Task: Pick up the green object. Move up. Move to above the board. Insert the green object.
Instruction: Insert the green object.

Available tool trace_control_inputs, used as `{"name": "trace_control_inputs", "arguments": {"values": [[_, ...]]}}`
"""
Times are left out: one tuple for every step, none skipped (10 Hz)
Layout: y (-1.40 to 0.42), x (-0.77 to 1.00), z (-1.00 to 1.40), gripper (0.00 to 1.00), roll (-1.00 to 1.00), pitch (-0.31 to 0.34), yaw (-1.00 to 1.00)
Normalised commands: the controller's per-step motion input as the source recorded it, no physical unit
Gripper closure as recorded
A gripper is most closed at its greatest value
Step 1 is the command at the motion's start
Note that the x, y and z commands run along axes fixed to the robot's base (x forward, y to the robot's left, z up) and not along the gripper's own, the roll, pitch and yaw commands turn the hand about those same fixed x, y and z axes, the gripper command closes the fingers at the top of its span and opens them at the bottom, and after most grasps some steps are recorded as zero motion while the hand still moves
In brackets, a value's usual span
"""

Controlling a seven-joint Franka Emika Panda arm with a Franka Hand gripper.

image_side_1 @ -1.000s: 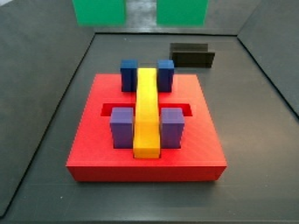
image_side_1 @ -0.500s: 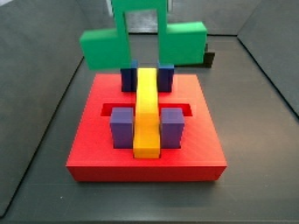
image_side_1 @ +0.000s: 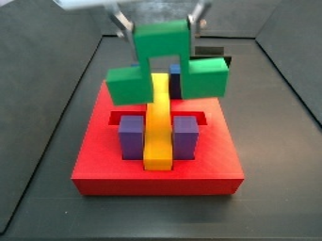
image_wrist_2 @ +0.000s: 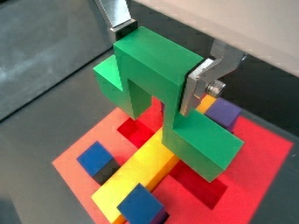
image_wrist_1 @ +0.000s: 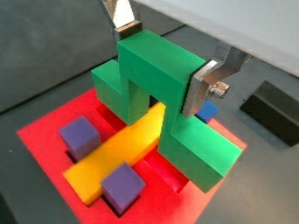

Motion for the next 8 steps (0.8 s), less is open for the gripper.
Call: {"name": "trace_control_inputs", "arguments": {"values": [[0.01,0.12,-0.28,1.00,0.16,0.036,0.00],[0.02,0.01,-0.22,1.00,0.12,0.004,0.00],[0.03,0.00,-0.15,1.00,0.08,0.013,0.00],[0.03,-0.04,-0.03,1.00,0.03,0.033,0.00],[0.05,-0.06,0.00,1.00,0.00,0.013,0.00],[0.06,0.00,-0.01,1.00,-0.03,0.003,0.00],[0.05,-0.05,0.00,1.00,-0.05,0.010,0.00],[0.05,-0.15,0.00,1.00,-0.03,0.000,0.00]]}}
